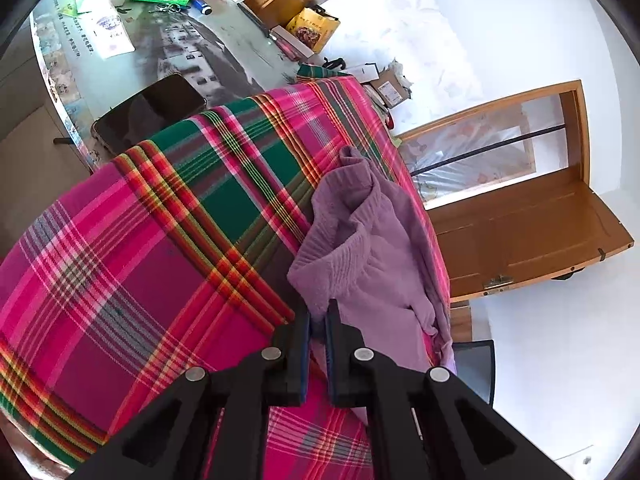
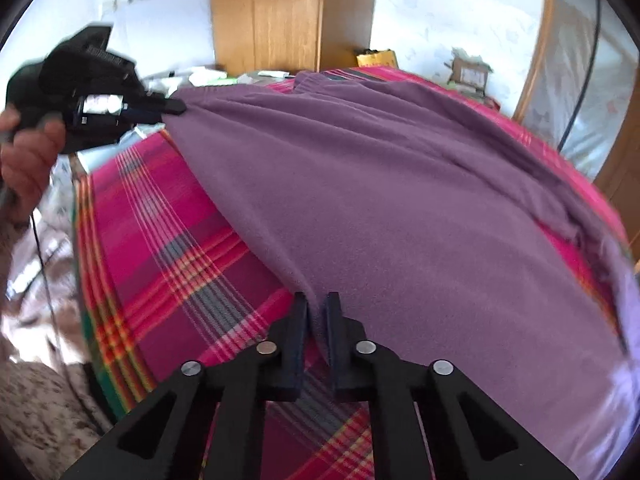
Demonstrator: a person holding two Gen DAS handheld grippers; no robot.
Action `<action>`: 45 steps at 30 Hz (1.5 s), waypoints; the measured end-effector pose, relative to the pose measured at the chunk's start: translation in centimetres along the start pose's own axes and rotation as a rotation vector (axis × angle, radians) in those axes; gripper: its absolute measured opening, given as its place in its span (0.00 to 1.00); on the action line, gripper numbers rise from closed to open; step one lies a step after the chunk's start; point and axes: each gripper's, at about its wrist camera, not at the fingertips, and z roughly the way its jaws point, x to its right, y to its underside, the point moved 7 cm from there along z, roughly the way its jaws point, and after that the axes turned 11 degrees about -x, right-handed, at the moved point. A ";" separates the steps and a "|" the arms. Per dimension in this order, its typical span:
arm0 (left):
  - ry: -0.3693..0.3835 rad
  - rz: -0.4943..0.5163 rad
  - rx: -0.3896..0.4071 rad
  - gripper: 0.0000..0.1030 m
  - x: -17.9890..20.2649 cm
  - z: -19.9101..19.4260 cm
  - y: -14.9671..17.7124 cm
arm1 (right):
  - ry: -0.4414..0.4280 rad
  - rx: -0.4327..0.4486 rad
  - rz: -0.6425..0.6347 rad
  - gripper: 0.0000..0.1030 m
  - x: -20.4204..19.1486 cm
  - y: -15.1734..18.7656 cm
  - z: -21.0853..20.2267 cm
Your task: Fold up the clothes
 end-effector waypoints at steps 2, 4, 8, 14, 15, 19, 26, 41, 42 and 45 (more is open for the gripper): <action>-0.008 0.000 0.006 0.06 -0.1 -0.3 0.0 | -0.003 0.006 -0.012 0.05 -0.4 0.0 -0.5; -0.016 -0.008 0.012 0.06 -0.3 -0.6 -0.2 | -0.006 0.015 -0.025 0.04 -0.9 -0.1 -1.1; -0.013 -0.019 0.036 0.06 -0.9 -1.9 -0.3 | -0.032 0.051 -0.047 0.04 -1.8 -0.7 -2.8; -0.042 -0.035 0.012 0.06 -2.8 -2.9 1.0 | -0.109 0.043 -0.101 0.01 -4.2 -0.1 -4.0; -0.063 -0.040 0.004 0.06 -3.3 -2.7 1.2 | -0.122 0.038 -0.113 0.01 -4.7 0.1 -4.0; -0.089 -0.062 -0.019 0.06 -4.9 -1.7 1.6 | -0.143 0.004 -0.096 0.01 -4.8 0.3 -2.6; -0.173 0.017 -0.065 0.11 -5.2 -0.7 1.8 | -0.139 0.003 -0.046 0.15 -2.7 0.6 -2.6; -0.218 0.173 0.052 0.20 0.2 -4.2 -3.5 | -0.096 0.112 0.041 0.38 7.7 -6.4 -4.9; -0.197 0.178 0.032 0.21 1.0 -3.3 -4.2 | -0.101 0.113 0.045 0.38 8.5 -7.3 -4.7; -0.172 0.185 -0.023 0.23 2.2 -0.8 -5.9 | -0.104 0.110 0.057 0.39 10.2 -10.1 -3.5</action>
